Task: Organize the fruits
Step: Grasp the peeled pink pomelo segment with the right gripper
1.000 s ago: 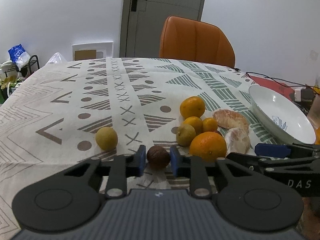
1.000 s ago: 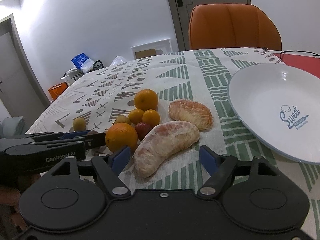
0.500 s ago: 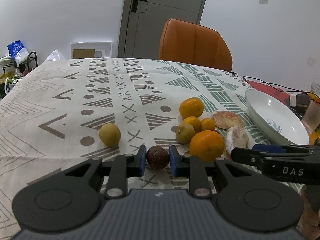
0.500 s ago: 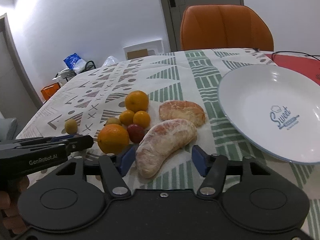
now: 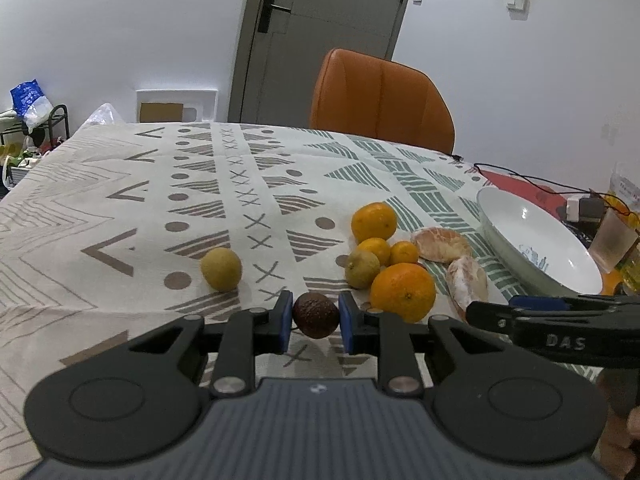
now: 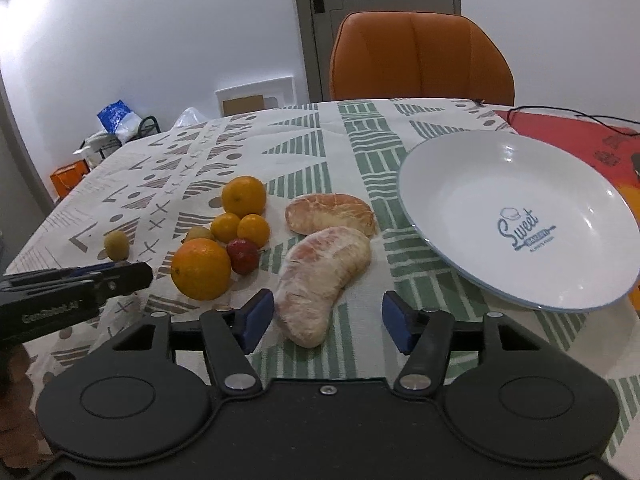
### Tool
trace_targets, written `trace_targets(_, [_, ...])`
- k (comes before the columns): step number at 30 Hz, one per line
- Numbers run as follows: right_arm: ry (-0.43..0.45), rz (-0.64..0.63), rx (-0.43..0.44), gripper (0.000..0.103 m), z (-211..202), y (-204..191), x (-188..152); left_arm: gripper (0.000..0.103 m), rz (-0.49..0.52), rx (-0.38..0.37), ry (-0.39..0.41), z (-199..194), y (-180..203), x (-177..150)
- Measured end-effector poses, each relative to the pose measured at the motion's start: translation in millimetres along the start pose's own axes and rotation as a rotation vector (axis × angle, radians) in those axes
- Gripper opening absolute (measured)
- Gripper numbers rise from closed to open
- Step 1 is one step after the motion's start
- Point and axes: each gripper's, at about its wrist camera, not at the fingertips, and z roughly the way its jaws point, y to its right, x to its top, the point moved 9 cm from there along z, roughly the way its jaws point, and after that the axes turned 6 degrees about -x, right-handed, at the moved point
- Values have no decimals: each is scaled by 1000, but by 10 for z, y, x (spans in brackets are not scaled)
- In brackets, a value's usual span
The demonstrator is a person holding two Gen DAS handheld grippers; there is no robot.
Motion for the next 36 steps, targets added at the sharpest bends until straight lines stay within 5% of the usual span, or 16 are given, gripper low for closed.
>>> trace_targets(10, [23,-40,-52,59,146,-103,52,23,-34,35,22,-182,-186,-4])
trace_targets(12, [30,-48,-53,47,150,-105,65,23,-37,39,26,-204,-202,2])
trace_targets(19, [54,-35,-3,35,58,-77,132,23,-28,37,41,-245,-148,46])
trace_targets(21, [75,-35,9,20,-2,-67,170,23,-22,36,44,-246,-122,60])
trace_targets(23, [91,-33,14,16,-59,-53,214,23,-16,35,46,-251,-88,78])
trace_targets(36, [112,25,88,12,-193,92,218,23,17,40,44,-220,73,105])
